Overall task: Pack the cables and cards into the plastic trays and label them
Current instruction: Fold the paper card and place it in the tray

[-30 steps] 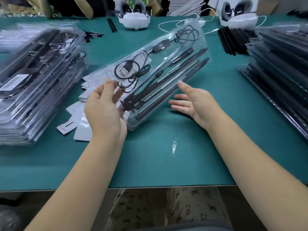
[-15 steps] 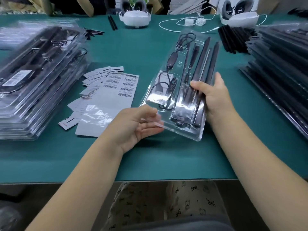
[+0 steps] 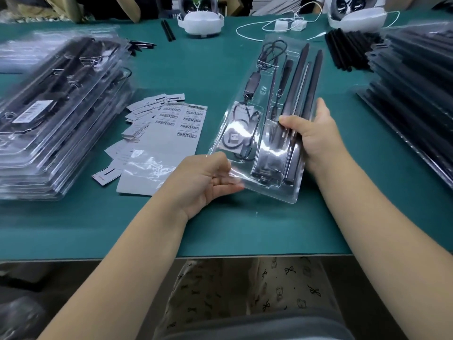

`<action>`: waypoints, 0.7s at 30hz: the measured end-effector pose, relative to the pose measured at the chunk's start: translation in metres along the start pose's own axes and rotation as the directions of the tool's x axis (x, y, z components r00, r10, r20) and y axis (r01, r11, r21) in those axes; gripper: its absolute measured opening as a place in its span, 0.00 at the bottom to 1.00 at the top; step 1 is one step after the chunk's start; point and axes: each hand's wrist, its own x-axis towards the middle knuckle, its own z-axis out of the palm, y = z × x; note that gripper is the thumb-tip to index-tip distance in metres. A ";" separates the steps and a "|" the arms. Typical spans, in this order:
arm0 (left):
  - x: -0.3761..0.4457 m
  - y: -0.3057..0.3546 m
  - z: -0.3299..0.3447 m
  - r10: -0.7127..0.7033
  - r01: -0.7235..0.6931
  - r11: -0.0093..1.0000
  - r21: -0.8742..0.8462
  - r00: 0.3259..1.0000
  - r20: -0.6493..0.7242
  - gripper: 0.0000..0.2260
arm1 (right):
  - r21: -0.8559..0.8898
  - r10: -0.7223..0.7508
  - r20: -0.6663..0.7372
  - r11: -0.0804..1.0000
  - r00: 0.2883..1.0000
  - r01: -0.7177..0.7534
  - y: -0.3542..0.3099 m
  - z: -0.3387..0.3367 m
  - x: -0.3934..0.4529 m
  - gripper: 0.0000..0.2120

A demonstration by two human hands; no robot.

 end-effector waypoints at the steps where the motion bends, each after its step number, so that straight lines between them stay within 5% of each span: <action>1: 0.000 -0.001 0.001 0.022 -0.021 0.999 0.031 1.000 -0.018 0.04 | -0.013 -0.009 -0.001 1.000 1.000 0.009 0.000 0.000 0.001 0.52; 13: -0.004 0.004 0.002 -0.060 0.054 0.993 0.101 0.996 0.060 0.04 | -0.073 -0.081 -0.043 0.994 0.996 0.078 -0.006 -0.004 -0.001 0.55; 21: -0.007 0.002 0.001 0.023 -0.027 0.997 0.075 0.998 0.059 0.04 | -0.043 -0.006 -0.023 0.999 1.000 0.005 -0.005 -0.005 0.001 0.54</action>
